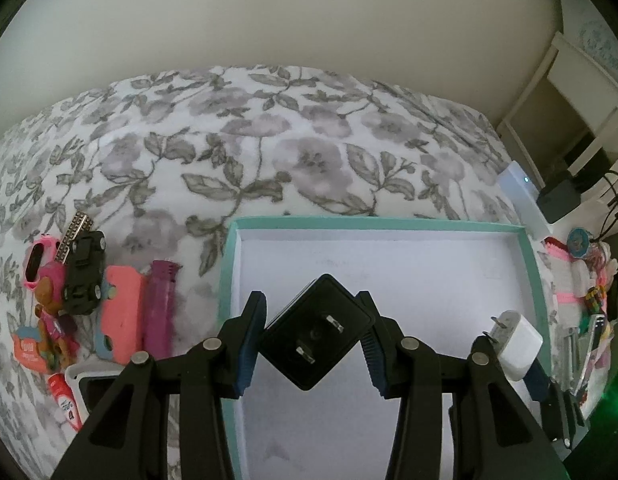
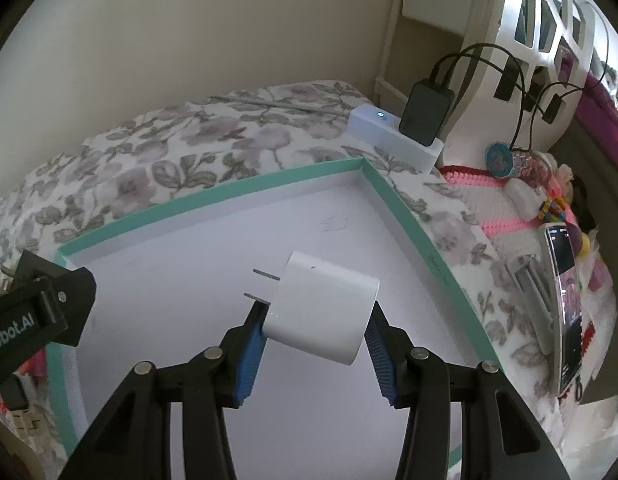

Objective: Organize rigid objects
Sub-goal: 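Lift both chargers and carry them over the teal-rimmed tray, then lower both chargers into the tray and open both tools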

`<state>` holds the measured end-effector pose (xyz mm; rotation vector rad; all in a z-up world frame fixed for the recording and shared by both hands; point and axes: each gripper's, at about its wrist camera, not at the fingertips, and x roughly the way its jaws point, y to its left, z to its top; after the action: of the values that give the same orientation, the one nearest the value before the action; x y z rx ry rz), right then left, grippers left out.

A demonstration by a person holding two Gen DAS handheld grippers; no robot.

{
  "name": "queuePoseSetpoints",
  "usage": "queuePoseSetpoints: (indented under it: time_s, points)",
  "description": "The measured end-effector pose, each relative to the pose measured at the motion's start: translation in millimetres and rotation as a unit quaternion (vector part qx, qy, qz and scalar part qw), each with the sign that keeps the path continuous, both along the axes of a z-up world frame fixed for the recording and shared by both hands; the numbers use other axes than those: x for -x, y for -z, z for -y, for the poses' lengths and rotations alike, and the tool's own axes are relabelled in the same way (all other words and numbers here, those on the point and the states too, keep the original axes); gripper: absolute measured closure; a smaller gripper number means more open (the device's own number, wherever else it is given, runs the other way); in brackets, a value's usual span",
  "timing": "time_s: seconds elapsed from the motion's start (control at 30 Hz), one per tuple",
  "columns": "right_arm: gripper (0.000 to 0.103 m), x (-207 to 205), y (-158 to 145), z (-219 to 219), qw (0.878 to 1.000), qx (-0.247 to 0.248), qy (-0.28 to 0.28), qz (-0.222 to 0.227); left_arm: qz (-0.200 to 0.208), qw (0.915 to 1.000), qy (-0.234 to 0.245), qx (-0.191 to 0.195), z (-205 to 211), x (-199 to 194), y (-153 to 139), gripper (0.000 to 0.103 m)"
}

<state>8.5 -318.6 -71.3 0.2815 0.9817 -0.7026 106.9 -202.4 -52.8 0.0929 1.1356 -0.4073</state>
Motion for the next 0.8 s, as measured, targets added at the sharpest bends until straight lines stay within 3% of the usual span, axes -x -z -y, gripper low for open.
queuePoseSetpoints:
  time_s: [0.43,0.47,0.57,0.73,0.8]
  points:
    - [0.052,-1,9,-3,1.0,-0.001,-0.015,-0.02,-0.005,1.0,0.001,-0.003,-1,1,8,0.056]
    - [0.052,-1,10,-4,1.0,-0.001,-0.016,-0.022,-0.004,1.0,0.0,-0.003,-2,1,7,0.054]
    - [0.052,-2,11,-4,1.0,-0.004,-0.02,-0.024,-0.007,1.0,0.0,0.002,-4,1,3,0.034]
    - [0.052,-3,13,-6,0.999,-0.008,-0.028,-0.03,0.0,1.0,-0.006,0.0,-8,0,-7,0.033]
    - [0.052,-4,14,-6,0.999,-0.01,-0.03,-0.03,0.006,0.9999,-0.013,-0.005,-12,0,-13,0.026]
